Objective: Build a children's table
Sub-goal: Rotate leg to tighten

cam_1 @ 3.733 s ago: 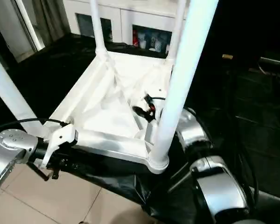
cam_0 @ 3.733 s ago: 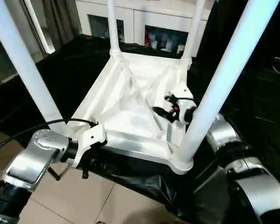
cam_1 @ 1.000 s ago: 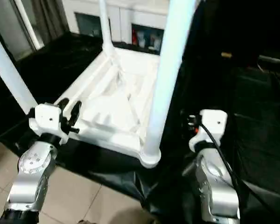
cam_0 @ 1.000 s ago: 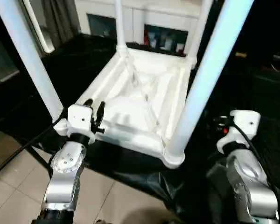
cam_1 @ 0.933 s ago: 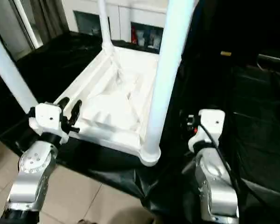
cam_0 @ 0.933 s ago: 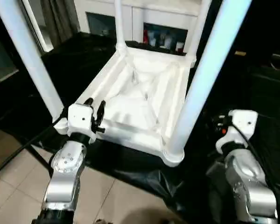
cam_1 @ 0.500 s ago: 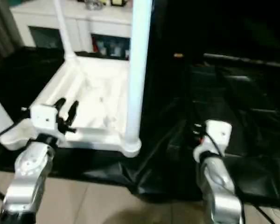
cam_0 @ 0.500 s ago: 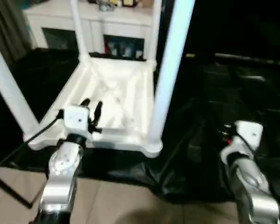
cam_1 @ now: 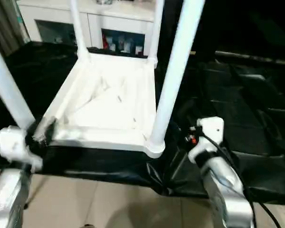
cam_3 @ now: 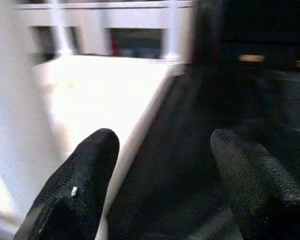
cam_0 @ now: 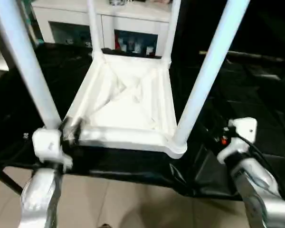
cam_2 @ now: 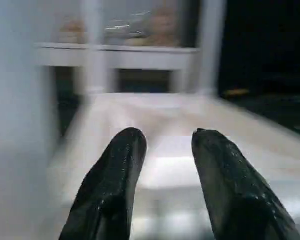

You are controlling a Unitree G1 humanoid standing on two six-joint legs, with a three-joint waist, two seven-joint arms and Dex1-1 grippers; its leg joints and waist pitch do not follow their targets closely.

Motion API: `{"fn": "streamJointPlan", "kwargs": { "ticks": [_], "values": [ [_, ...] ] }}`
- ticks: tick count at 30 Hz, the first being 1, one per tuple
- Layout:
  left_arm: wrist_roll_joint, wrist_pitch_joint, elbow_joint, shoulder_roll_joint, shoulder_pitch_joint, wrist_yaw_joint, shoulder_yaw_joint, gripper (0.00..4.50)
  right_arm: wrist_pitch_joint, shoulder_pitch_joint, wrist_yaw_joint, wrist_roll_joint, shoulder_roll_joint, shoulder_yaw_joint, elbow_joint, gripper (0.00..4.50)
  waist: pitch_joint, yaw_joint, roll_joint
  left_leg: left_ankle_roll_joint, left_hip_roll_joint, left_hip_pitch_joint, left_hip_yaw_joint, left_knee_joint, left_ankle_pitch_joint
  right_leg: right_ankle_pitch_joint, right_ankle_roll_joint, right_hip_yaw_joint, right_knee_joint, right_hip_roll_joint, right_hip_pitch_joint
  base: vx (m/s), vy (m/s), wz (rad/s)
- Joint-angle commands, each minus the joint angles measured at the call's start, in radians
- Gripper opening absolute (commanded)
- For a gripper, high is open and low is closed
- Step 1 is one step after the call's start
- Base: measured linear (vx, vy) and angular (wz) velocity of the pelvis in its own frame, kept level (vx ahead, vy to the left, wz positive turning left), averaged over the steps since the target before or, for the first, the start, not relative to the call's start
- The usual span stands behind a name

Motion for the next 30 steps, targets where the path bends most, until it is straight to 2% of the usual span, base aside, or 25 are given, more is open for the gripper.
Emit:
{"fn": "streamJointPlan", "kwargs": {
  "ticks": [1,2,3,4,5,6,7,9,10,11,13,14,15,18,21,22,23,24,25,26,27,28,29,30],
  "values": [
    [-0.051,0.051,-0.067,0.026,0.023,-0.077,-0.034,1.99,-0.027,-0.007,-0.033,0.000,-0.012,-0.061,0.039,3.30,-0.023,-0.005,0.004,-0.138,0.078,0.038,-0.030,-0.142,-0.537,-0.314,-0.046,0.027,-0.089,-0.045,-0.018,0.000,0.000,0.00],
    [-0.099,0.103,-0.106,0.048,0.056,-0.116,-0.050,1.99,-0.047,-0.013,-0.045,-0.001,-0.018,-0.086,0.063,3.30,-0.024,-0.004,0.005,-0.144,0.079,0.039,-0.031,-0.143,-0.543,-0.328,-0.040,0.028,-0.086,-0.048,-0.018,0.000,0.000,0.00],
    [-0.099,0.103,-0.106,0.048,0.056,-0.116,-0.050,1.99,-0.047,-0.013,-0.045,-0.001,-0.018,-0.086,0.063,3.30,-0.020,-0.004,0.003,-0.147,0.080,0.040,-0.028,-0.144,-0.560,-0.358,-0.034,0.029,-0.092,-0.049,-0.025,0.000,0.000,0.00],
    [-0.143,0.142,-0.136,0.073,0.082,-0.152,-0.058,1.99,-0.049,-0.017,-0.033,0.018,-0.032,-0.102,0.073,3.30,-0.018,-0.007,-0.005,-0.147,0.080,0.036,-0.028,-0.145,-0.570,-0.381,-0.029,0.028,-0.095,-0.049,-0.023,0.000,0.000,0.00],
    [-0.179,0.164,-0.159,0.093,0.104,-0.172,-0.048,1.99,-0.043,-0.014,0.027,0.056,-0.058,-0.100,0.056,3.30,-0.020,-0.006,0.000,-0.149,0.079,0.038,-0.030,-0.144,-0.572,-0.387,-0.028,0.029,-0.093,-0.052,-0.021,0.000,0.000,0.00],
    [-0.176,0.160,-0.154,0.087,0.102,-0.141,-0.011,2.30,-0.011,-0.004,0.109,0.100,-0.082,-0.078,0.026,3.30,-0.019,-0.006,-0.004,-0.135,0.080,0.036,-0.027,-0.141,-0.573,-0.392,-0.025,0.031,-0.096,-0.051,-0.021,0.000,0.000,0.00],
    [-0.173,0.154,-0.149,0.080,0.098,-0.123,0.009,2.34,0.004,0.001,0.148,0.120,-0.092,-0.067,0.012,3.56,-0.019,-0.009,-0.006,-0.124,0.080,0.034,-0.026,-0.140,-0.560,-0.382,-0.027,0.031,-0.097,-0.050,-0.017,0.000,0.000,0.00],
    [-0.164,0.148,-0.132,0.085,0.089,-0.095,0.051,2.50,0.060,0.023,0.257,0.176,-0.129,-0.023,-0.037,3.66,-0.022,-0.005,-0.007,-0.090,0.083,0.028,-0.019,-0.136,-0.441,-0.289,-0.039,0.035,-0.094,-0.053,-0.012,0.000,0.000,0.00],
    [-0.164,0.147,-0.112,0.100,0.078,-0.090,0.078,2.66,0.090,0.038,0.314,0.202,-0.155,0.002,-0.063,3.75,-0.024,-0.001,-0.003,-0.072,0.083,0.026,-0.018,-0.135,-0.418,-0.264,-0.038,0.031,-0.093,-0.047,-0.006,0.000,0.000,0.00],
    [-0.172,0.161,-0.099,0.117,0.071,-0.086,0.103,2.66,0.115,0.054,0.366,0.226,-0.180,0.024,-0.084,3.75,-0.023,0.000,-0.001,-0.069,0.084,0.028,-0.017,-0.135,-0.412,-0.260,-0.039,0.031,-0.093,-0.046,-0.009,0.000,0.000,0.00],
    [-0.193,0.171,-0.095,0.140,0.078,-0.088,0.137,2.81,0.145,0.077,0.429,0.261,-0.217,0.048,-0.109,4.00,-0.027,0.001,-0.006,-0.072,0.085,0.027,-0.013,-0.131,-0.395,-0.260,-0.054,0.032,-0.090,-0.047,-0.012,0.000,0.000,0.00],
    [-0.195,0.170,-0.097,0.141,0.080,-0.089,0.139,2.86,0.146,0.079,0.432,0.263,-0.219,0.049,-0.111,4.06,-0.030,0.002,-0.006,-0.068,0.085,0.025,-0.013,-0.130,-0.375,-0.235,-0.059,0.031,-0.087,-0.047,-0.007,0.000,0.000,0.00],
    [-0.226,0.158,-0.120,0.149,0.111,-0.103,0.163,2.97,0.167,0.098,0.470,0.291,-0.246,0.058,-0.125,4.15,-0.034,0.006,-0.004,-0.052,0.088,0.025,-0.009,-0.128,-0.314,-0.142,-0.072,0.029,-0.080,-0.042,-0.004,0.061,-0.034,-0.05],
    [-0.267,0.161,-0.153,0.155,0.160,-0.130,0.189,3.23,0.197,0.121,0.519,0.329,-0.282,0.072,-0.147,4.41,-0.039,0.011,-0.003,-0.012,0.089,0.021,-0.002,-0.121,-0.197,0.038,-0.108,0.025,-0.064,-0.037,0.005,0.071,-0.023,-0.06],
    [-0.271,0.174,-0.166,0.161,0.190,-0.144,0.203,3.34,0.198,0.124,0.530,0.321,-0.280,0.087,-0.152,4.49,-0.039,0.016,-0.001,-0.006,0.090,0.029,0.006,-0.116,-0.161,0.105,-0.124,0.026,-0.059,-0.031,0.003,0.037,-0.014,-0.04],
    [-0.262,0.173,-0.166,0.161,0.194,-0.136,0.209,3.44,0.188,0.117,0.523,0.309,-0.270,0.094,-0.144,4.50,-0.039,0.016,-0.006,-0.005,0.091,0.031,0.008,-0.114,-0.164,0.103,-0.126,0.027,-0.059,-0.031,0.003,0.000,0.000,0.00],
    [-0.244,0.165,-0.161,0.159,0.196,-0.119,0.219,3.56,0.176,0.105,0.512,0.296,-0.257,0.103,-0.131,4.50,-0.037,0.019,-0.004,-0.007,0.091,0.031,0.010,-0.116,-0.175,0.082,-0.128,0.028,-0.060,-0.032,0.003,0.000,0.000,0.00],
    [-0.215,0.152,-0.139,0.156,0.185,-0.087,0.236,3.69,0.153,0.076,0.483,0.264,-0.223,0.129,-0.104,4.50,-0.036,0.017,-0.007,-0.017,0.092,0.032,0.012,-0.118,-0.188,0.049,-0.128,0.027,-0.061,-0.031,0.001,0.000,0.000,0.00],
    [-0.213,0.152,-0.138,0.156,0.184,-0.085,0.237,3.69,0.153,0.074,0.482,0.264,-0.222,0.131,-0.103,4.50,-0.037,0.016,-0.006,-0.025,0.092,0.033,0.012,-0.119,-0.194,0.032,-0.127,0.027,-0.061,-0.032,0.001,0.000,0.000,0.00],
    [-0.198,0.147,-0.127,0.155,0.175,-0.070,0.246,3.72,0.154,0.062,0.479,0.260,-0.210,0.148,-0.098,4.50,-0.033,0.019,-0.012,-0.035,0.093,0.036,0.013,-0.123,-0.225,-0.023,-0.118,0.028,-0.066,-0.032,-0.001,0.000,0.000,0.00],
    [-0.185,0.150,-0.119,0.159,0.166,-0.047,0.256,3.78,0.154,0.047,0.486,0.254,-0.208,0.183,-0.094,4.50,-0.032,0.022,-0.009,-0.047,0.095,0.042,0.013,-0.124,-0.255,-0.066,-0.111,0.030,-0.070,-0.032,-0.003,0.000,0.000,0.00],
    [-0.174,0.155,-0.118,0.165,0.165,-0.029,0.263,3.99,0.154,0.037,0.500,0.251,-0.208,0.213,-0.092,4.50,-0.029,0.027,-0.021,-0.055,0.096,0.040,0.012,-0.128,-0.269,-0.104,-0.101,0.030,-0.071,-0.034,-0.001,0.000,0.000,0.00],
    [-0.172,0.156,-0.119,0.167,0.166,-0.025,0.265,3.99,0.155,0.033,0.505,0.250,-0.207,0.223,-0.091,4.50,-0.031,0.029,-0.017,-0.059,0.096,0.041,0.013,-0.127,-0.273,-0.113,-0.097,0.031,-0.072,-0.034,-0.002,0.000,0.000,0.00],
    [-0.157,0.167,-0.115,0.177,0.170,-0.001,0.281,4.07,0.140,0.011,0.519,0.232,-0.191,0.262,-0.070,4.50,-0.032,0.030,-0.015,-0.066,0.096,0.043,0.012,-0.128,-0.282,-0.124,-0.089,0.031,-0.072,-0.034,-0.004,0.000,0.000,0.00]
  ]
}}
